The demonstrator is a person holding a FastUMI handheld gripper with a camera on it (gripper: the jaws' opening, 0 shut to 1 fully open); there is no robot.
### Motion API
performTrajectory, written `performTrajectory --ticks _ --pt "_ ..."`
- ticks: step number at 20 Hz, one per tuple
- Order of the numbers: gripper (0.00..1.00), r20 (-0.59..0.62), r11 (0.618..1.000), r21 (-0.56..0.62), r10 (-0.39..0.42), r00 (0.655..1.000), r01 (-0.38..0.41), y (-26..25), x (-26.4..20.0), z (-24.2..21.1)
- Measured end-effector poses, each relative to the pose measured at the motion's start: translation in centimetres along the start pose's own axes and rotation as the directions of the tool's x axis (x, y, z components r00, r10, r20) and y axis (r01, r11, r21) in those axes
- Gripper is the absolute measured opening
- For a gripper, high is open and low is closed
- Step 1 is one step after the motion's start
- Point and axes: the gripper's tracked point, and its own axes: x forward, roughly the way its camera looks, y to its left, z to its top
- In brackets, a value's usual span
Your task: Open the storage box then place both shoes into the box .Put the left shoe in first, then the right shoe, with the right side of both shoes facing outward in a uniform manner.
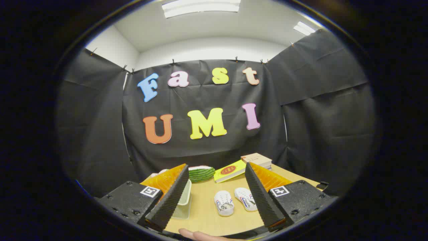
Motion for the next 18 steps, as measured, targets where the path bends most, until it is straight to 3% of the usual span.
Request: performTrajectory --ticks 7,12,18 --pt "1.0 -0.04 0.999 -0.023 0.044 0.998 -0.045 0.9 -0.1 -2.0" --pt "1.0 -0.123 0.999 -0.026 0.028 0.992 -0.032 -0.1 1.8 -4.7" --pt "1.0 -0.267 0.993 -0.022 0.109 0.958 -0.119 0.8 4.6 -10.5"
